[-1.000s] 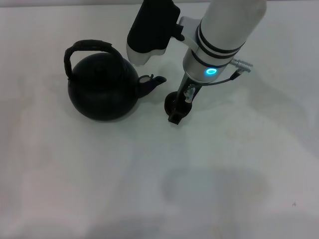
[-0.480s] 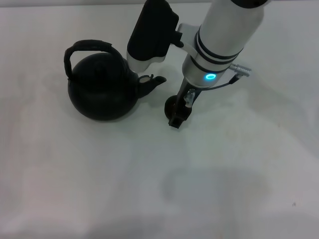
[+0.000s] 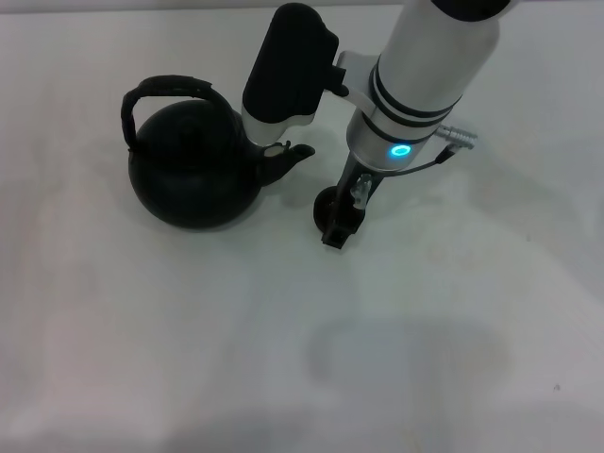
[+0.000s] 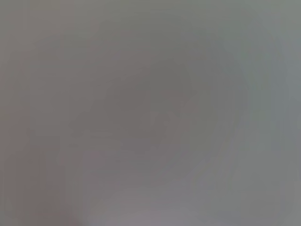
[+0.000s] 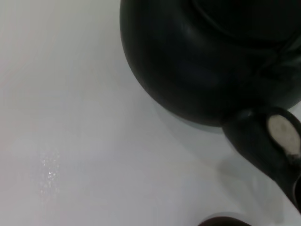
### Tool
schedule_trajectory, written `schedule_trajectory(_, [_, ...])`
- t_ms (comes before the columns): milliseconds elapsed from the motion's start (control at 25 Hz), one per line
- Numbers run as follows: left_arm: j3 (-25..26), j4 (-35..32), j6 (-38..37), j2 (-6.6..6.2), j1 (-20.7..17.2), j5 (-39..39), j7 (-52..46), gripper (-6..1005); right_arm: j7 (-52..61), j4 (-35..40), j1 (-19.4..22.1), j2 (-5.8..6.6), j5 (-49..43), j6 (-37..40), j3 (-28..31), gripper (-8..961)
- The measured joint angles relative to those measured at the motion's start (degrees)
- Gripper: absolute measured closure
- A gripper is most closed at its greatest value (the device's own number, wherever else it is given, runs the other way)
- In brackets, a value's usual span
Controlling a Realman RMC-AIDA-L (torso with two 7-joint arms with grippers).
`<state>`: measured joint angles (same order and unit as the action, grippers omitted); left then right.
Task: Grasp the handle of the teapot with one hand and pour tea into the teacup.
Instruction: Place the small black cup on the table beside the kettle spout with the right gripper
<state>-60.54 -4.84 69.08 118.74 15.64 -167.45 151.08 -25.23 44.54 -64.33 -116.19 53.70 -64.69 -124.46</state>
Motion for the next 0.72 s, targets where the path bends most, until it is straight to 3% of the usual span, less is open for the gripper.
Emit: schedule_trajectory(720, [0.0, 0.0, 0.1, 0.05, -0.3, 0.0, 0.0, 354, -0.7, 0.4, 0.5, 0.04, 0.6, -0.2, -1.4, 105])
